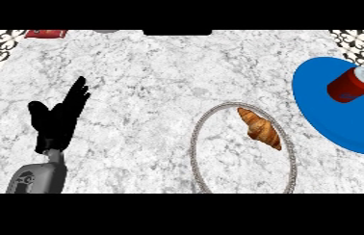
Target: Pick the can from the placemat and place it in the plate
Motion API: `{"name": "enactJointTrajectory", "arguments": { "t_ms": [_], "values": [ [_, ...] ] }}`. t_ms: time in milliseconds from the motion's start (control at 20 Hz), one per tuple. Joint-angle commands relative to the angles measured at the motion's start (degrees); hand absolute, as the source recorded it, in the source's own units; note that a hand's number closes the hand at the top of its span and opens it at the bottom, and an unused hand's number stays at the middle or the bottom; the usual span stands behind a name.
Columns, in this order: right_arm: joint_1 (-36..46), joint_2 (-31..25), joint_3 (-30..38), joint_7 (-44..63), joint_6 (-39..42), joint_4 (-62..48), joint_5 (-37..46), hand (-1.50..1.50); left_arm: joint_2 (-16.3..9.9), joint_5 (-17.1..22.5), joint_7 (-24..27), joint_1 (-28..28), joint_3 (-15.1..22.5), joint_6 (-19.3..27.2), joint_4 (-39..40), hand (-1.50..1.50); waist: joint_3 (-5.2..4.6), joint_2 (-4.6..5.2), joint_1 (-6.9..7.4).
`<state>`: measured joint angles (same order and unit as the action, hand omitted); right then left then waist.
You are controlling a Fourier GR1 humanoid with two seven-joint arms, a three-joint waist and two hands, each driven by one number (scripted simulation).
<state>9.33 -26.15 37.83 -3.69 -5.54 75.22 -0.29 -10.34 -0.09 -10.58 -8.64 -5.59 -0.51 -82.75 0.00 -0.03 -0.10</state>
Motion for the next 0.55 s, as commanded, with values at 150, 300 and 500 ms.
{"name": "enactJointTrajectory", "arguments": {
  "t_ms": [150, 300, 500],
  "values": [
    [-7.4, 0.5, 1.3, -2.5, 2.0, 1.8, -1.5, -1.5, 0.0, -0.2, -0.1, -5.2, -1.4, 0.0, 5.5, 0.0, -0.01, 0.03, -0.34],
    [-6.2, -2.6, 1.4, -0.9, 1.5, -1.1, -0.3, -1.5, -1.6, 0.2, 2.1, -4.7, -2.8, -1.8, 7.6, 0.0, -0.01, 0.05, -0.13],
    [-4.9, -5.2, 2.9, -4.0, 3.9, -7.7, -2.5, -1.5, 0.0, -0.3, 1.0, 0.8, -1.0, -1.3, -0.2, 0.0, 0.0, 0.0, 0.16]
  ]
}}
